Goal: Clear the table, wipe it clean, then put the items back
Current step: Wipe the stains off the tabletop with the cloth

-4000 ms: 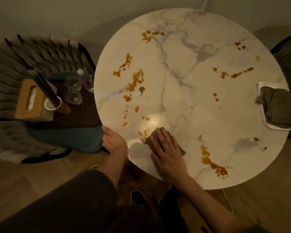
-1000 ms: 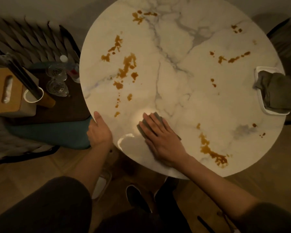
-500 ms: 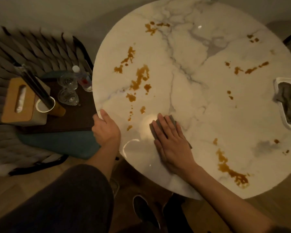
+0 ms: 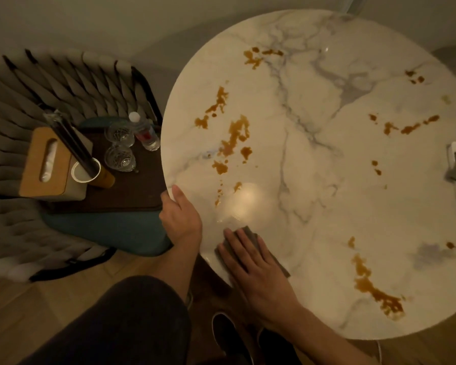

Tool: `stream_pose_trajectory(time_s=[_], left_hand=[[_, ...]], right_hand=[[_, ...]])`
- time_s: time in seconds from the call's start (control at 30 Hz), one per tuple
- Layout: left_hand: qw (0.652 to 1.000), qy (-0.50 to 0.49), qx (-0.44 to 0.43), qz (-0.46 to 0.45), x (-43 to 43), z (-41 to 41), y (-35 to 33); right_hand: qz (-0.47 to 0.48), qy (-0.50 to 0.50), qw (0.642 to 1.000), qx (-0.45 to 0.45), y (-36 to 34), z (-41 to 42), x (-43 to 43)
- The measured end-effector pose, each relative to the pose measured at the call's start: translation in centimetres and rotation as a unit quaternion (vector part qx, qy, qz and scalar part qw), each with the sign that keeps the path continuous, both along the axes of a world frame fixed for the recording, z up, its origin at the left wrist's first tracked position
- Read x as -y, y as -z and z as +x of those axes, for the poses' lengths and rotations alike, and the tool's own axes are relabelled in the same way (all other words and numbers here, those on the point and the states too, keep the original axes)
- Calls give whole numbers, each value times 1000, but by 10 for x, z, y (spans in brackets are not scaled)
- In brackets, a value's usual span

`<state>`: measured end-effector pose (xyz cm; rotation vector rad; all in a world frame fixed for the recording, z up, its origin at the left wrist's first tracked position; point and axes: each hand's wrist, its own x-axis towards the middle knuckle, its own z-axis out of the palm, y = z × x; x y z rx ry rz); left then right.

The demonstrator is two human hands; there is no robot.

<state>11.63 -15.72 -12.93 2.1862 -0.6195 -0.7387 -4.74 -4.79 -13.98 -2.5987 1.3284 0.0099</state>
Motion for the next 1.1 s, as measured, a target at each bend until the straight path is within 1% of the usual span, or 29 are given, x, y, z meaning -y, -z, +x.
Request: stream_pose_trajectory(time_s=[0.1, 0.17, 0.3, 0.4, 0.47, 0.53, 0.63, 0.7, 0.77, 0.83, 0.9, 1.0, 1.1], left_hand=[[1000, -5, -7, -9, 0, 0, 1], [1000, -3, -12, -8, 1, 1, 2], [1000, -11, -27, -12, 0, 1, 4], [999, -9, -29, -12, 1, 1, 4], [1000, -9, -23, -17, 0, 0, 4], [1000, -8, -18, -20, 1, 0, 4], [1000, -10, -20, -15, 0, -1, 3], [1000, -8, -22, -9, 1, -1, 2], [1000, -8, -16, -10, 1, -1, 2], [1000, -9, -11, -19, 1, 0, 4], [1000, -9, -12, -24, 0, 0, 6], [999, -8, -18, -25, 0, -1, 6], [1000, -9, -20, -18, 0, 0, 4]], right_hand=[[16, 5, 1000, 16, 5, 35, 37], [24, 46, 999, 7, 5, 40, 64], [8, 129, 992, -2, 3, 12, 79], [16, 110, 994, -11, 0, -22, 65], [19, 112, 993, -11, -1, -38, 75], [2, 155, 988, -17, -1, -35, 101], [-4, 202, 979, 4, 3, 0, 134], [-3, 174, 985, 15, 6, 24, 131], [-4, 106, 994, -1, 7, 29, 108], [-4, 67, 998, 5, 5, 10, 88], [-15, 67, 998, 7, 3, -19, 86], [-12, 120, 993, -12, 3, -45, 112], [-11, 194, 981, -1, 2, -23, 143]])
